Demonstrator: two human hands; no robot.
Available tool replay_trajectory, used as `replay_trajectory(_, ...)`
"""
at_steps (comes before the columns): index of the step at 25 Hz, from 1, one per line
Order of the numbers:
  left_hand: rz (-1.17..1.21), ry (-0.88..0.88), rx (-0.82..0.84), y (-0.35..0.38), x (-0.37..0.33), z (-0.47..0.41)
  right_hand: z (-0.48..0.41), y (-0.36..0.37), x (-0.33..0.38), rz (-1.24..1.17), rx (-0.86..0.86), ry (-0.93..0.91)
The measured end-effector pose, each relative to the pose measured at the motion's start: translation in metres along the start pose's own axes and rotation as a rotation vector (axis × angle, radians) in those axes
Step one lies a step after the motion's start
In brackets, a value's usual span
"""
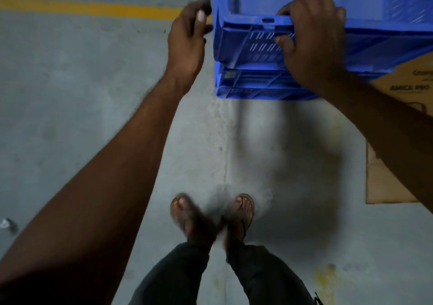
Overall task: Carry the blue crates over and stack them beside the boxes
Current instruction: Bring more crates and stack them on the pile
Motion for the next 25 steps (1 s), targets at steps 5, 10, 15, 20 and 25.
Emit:
replay_trajectory(5, -0.045, -0.028, -0.055, 0.032, 0.111, 0.033, 0.066, 0.051, 0.025, 0.044, -0.592, 0.049)
replay_trajectory(10, 0.117, -0.072, -0.274, 0.038, 0.169, 0.034, 0.089, 0.155, 0.026, 0.066, -0.523, 0.156)
replay_trajectory(15, 0.41, -0.084, -0.151, 0.038, 0.171, -0.017, 0.06, 0.184, 0.01, 0.132, -0.633, 0.027)
replay_trajectory(20, 0.499, 0.055, -0.012, 0.047, 0.142, -0.051, 0.054, 0.124, 0.026, 0.169, -1.001, 0.012)
replay_trajectory(25, 0.378, 0.13, -0.024, 0.059, 0.135, -0.025, 0.024, 0.027, 0.025, 0.233, -0.677, 0.061)
Point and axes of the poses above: each hand's wrist, its own z-axis away from the middle knuckle, its own y-axis out of the palm, x = y × z, the point moved 5 cm from there along -z, towards the middle knuckle, and after that the axes turned 1 degree about -y, right-handed, at the moved point
